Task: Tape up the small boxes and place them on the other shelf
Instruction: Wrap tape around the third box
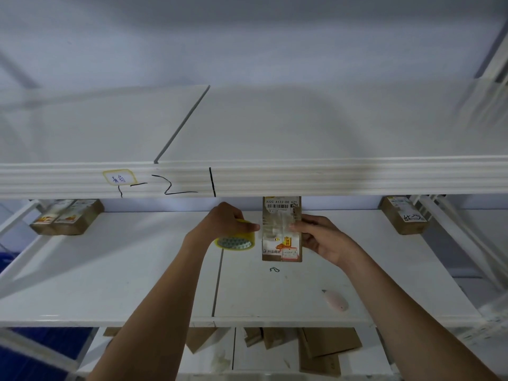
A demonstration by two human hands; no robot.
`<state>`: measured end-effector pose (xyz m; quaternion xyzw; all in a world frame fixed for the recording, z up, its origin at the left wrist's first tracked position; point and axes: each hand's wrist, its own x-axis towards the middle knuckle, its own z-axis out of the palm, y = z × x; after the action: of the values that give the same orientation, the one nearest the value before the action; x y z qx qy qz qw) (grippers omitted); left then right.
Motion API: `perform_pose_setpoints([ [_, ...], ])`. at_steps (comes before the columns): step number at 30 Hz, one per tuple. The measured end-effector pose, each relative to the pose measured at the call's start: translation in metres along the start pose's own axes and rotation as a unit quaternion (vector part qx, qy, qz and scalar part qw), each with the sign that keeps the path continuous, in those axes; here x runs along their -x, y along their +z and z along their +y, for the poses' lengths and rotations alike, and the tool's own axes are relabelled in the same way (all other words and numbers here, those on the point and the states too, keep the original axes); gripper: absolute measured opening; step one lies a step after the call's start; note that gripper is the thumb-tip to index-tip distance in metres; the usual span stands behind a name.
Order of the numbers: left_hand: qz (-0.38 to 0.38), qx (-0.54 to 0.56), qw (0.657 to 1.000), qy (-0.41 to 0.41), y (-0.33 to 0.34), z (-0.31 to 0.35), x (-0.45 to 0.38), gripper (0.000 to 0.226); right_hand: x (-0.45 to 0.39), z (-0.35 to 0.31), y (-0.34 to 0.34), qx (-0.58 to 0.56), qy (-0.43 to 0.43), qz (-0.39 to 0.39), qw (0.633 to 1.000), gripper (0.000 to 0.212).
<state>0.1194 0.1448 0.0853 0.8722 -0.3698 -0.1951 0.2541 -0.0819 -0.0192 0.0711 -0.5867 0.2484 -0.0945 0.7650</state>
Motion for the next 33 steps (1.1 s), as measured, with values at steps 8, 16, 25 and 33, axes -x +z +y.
perform_pose_setpoints([
  [8, -0.023, 0.047, 0.999, 0.009, -0.005, 0.008, -0.001, 0.042, -0.004, 0.002, 0.006, -0.116, 0.019, -0.024, 0.993, 0.039],
  [16, 0.021, -0.068, 0.997, 0.009, 0.01, 0.019, -0.004, 0.052, -0.009, 0.009, 0.026, 0.058, 0.044, 0.062, 0.995, 0.042],
  [25, 0.02, -0.022, 0.999, 0.03, 0.017, 0.019, -0.008, 0.048, -0.016, 0.005, 0.026, 0.172, 0.029, 0.145, 0.974, 0.024],
  [33, -0.033, 0.077, 0.996, 0.014, 0.008, 0.001, -0.009, 0.037, -0.015, 0.006, 0.013, 0.148, 0.018, 0.143, 0.978, 0.044],
])
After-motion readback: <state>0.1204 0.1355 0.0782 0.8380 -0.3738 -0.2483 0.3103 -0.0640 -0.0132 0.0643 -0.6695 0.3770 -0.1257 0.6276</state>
